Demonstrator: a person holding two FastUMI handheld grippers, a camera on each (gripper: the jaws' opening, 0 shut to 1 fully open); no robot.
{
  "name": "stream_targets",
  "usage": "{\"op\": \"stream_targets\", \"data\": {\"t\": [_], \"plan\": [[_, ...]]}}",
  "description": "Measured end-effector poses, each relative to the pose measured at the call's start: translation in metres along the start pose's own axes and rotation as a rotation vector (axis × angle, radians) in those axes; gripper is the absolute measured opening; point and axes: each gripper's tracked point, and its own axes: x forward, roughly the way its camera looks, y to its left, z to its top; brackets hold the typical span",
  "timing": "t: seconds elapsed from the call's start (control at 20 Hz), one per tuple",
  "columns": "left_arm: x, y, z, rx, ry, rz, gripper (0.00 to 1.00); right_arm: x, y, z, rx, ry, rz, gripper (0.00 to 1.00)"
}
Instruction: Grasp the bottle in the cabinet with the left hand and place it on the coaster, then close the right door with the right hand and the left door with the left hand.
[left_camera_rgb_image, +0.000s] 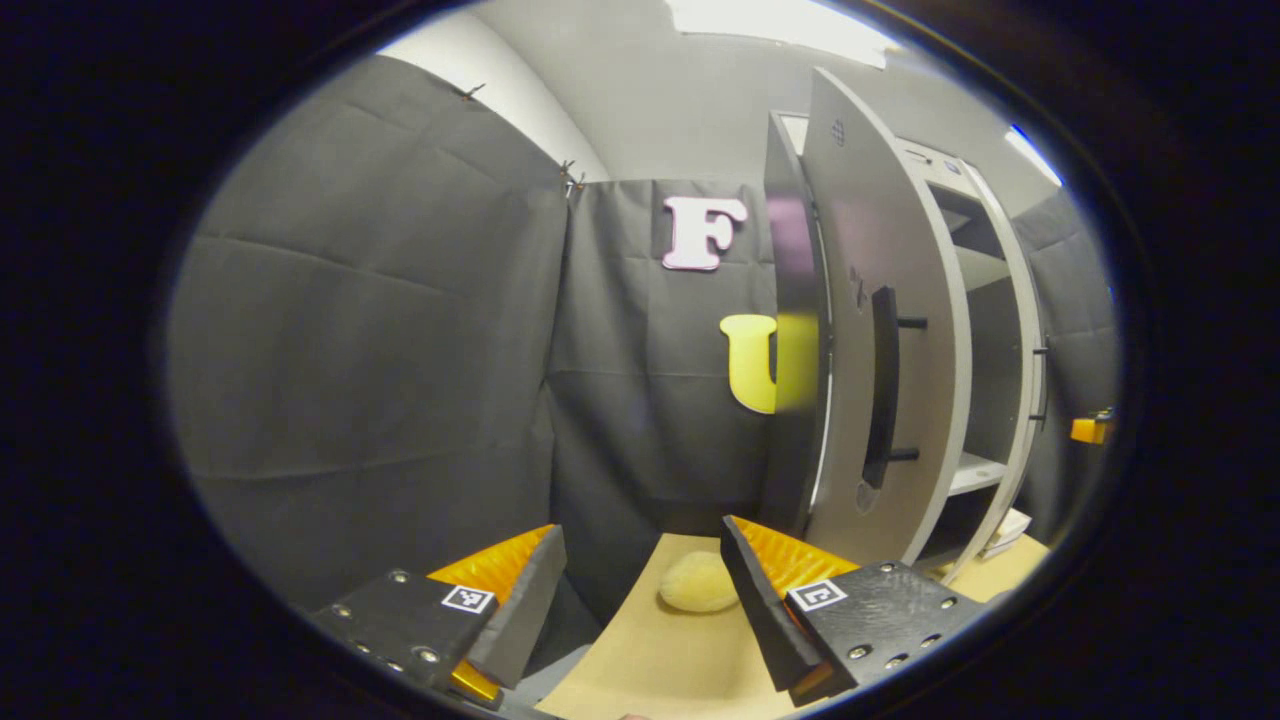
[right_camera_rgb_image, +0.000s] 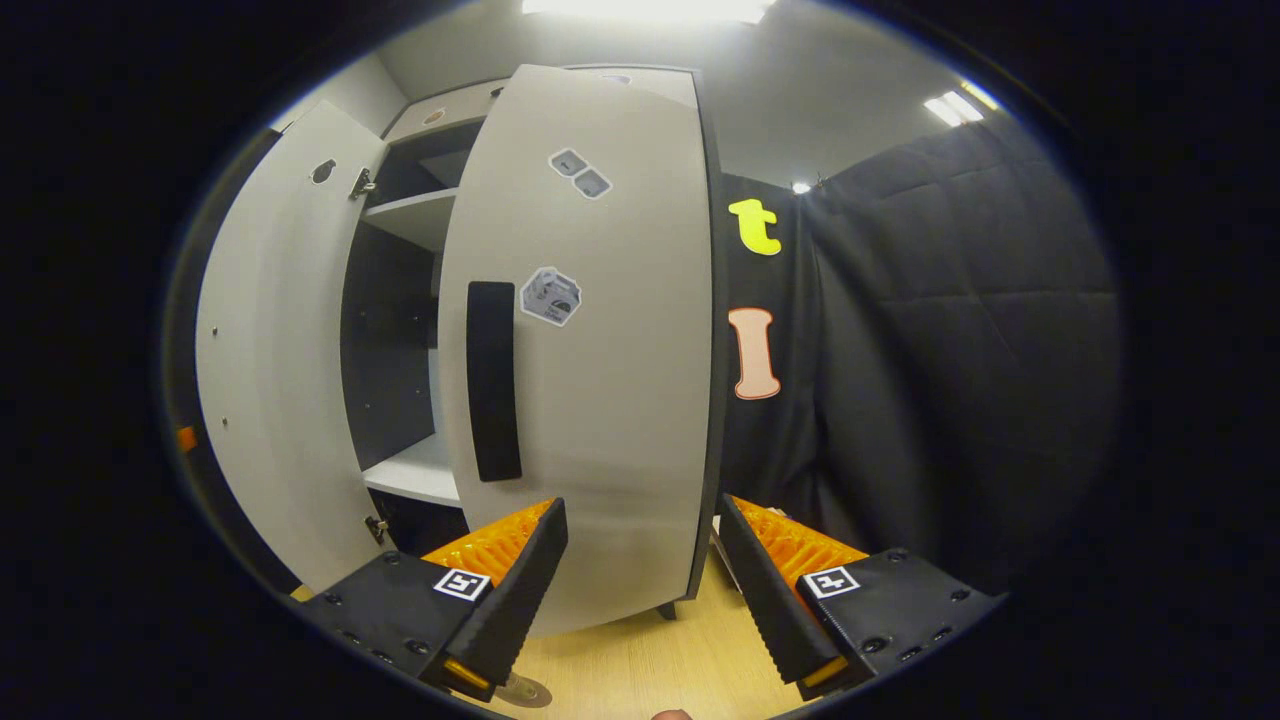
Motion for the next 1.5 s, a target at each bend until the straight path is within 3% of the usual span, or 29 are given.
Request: {"op": "stream_targets", "data": {"t": [0.2, 0.25, 0.3, 0.4, 0.45, 0.5, 0.7, 0.8, 0.85, 0.95, 1.1, 1.2, 1.5], "plan": [[0.019, -0.023, 0.024, -0.003, -0.010, -0.055, 0.92, -0.011, -0.011, -0.018, -0.022, 0.020, -0.017, 0.98], [0.023, -0.028, 0.030, -0.005, -0.015, -0.062, 0.92, -0.013, -0.015, -0.022, -0.029, 0.027, -0.022, 0.93], [0.027, -0.036, 0.035, -0.006, -0.021, -0.070, 0.92, -0.013, -0.018, -0.025, -0.034, 0.031, -0.029, 0.98], [0.035, -0.051, 0.048, -0.005, -0.035, -0.088, 0.92, -0.019, -0.027, -0.031, -0.036, 0.037, -0.039, 0.98], [0.035, -0.057, 0.053, -0.003, -0.042, -0.096, 0.89, -0.022, -0.032, -0.032, -0.035, 0.041, -0.044, 0.93], [0.036, -0.064, 0.057, -0.001, -0.051, -0.104, 0.92, -0.024, -0.038, -0.033, -0.035, 0.041, -0.051, 0.98], [0.037, -0.089, 0.067, 0.015, -0.071, -0.126, 0.91, -0.032, -0.059, -0.037, -0.035, 0.045, -0.073, 0.98], [0.034, -0.093, 0.071, 0.048, -0.086, -0.105, 0.91, -0.037, -0.072, -0.038, -0.041, 0.046, -0.083, 0.93], [0.034, -0.095, 0.073, 0.069, -0.096, -0.095, 0.91, -0.039, -0.079, -0.038, -0.047, 0.045, -0.091, 0.98], [0.032, -0.099, 0.073, 0.075, -0.102, -0.089, 0.91, -0.042, -0.091, -0.038, -0.052, 0.046, -0.098, 0.98], [0.030, -0.109, 0.071, 0.051, -0.095, -0.107, 0.91, -0.042, -0.101, -0.038, -0.045, 0.043, -0.093, 0.93], [0.024, -0.124, 0.070, 0.051, -0.100, -0.118, 0.90, -0.041, -0.106, -0.039, -0.047, 0.043, -0.083, 0.98], [0.017, -0.156, 0.071, 0.056, -0.104, -0.130, 0.89, -0.043, -0.125, -0.035, -0.071, 0.033, -0.070, 0.98]]}}
